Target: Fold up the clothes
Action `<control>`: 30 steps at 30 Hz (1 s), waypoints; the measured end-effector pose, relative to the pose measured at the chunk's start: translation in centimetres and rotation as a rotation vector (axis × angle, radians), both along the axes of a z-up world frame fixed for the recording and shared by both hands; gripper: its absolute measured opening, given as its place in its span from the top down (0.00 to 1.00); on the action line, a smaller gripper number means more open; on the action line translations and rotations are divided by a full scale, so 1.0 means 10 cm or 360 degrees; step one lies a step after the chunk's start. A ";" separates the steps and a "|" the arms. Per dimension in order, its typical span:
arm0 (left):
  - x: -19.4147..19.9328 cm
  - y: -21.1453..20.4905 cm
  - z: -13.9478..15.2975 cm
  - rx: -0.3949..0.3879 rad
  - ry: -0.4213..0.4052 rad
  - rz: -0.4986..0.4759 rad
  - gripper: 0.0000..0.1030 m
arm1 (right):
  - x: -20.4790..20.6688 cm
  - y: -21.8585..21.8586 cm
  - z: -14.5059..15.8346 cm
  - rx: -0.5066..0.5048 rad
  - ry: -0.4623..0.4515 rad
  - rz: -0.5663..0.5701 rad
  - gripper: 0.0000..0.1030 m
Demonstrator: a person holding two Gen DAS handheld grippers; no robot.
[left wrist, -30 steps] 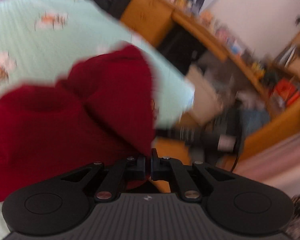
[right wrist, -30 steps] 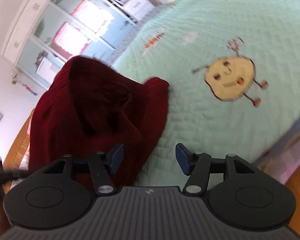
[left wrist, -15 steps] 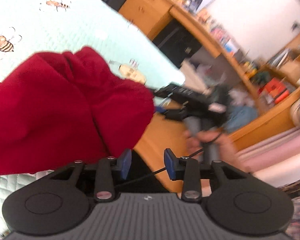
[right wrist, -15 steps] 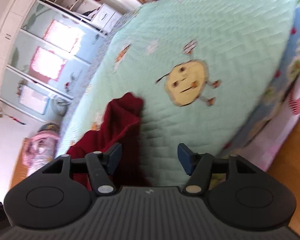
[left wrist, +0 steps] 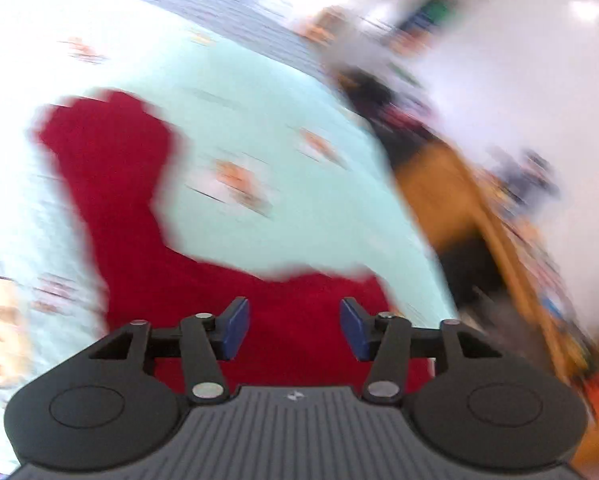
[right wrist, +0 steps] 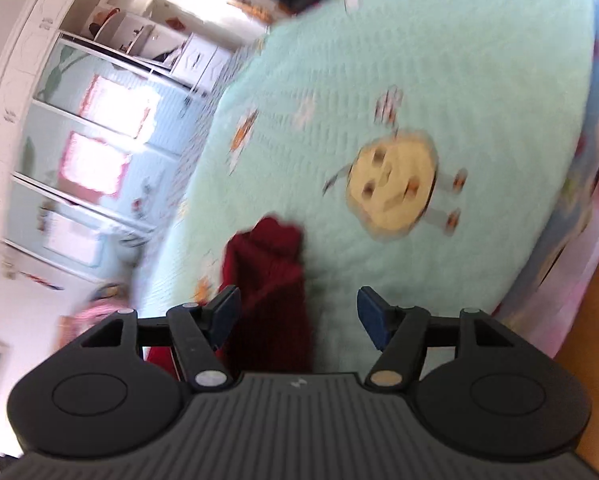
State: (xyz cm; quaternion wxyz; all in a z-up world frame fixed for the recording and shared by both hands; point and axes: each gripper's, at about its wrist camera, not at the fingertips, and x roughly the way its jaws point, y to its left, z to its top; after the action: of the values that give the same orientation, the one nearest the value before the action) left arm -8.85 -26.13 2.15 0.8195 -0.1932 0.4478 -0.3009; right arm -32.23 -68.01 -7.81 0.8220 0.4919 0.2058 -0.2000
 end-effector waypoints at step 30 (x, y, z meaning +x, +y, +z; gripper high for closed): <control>1.21 -0.83 0.51 0.0503 -0.0466 0.0343 0.81 | 0.27 0.48 0.03 -0.0187 0.0117 0.0315 0.33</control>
State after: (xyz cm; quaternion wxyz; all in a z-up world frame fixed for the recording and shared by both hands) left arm 3.29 -34.42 7.30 0.9231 -0.0637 0.3425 -0.1627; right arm -29.52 -63.22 -7.47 0.8572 0.4124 0.2712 -0.1473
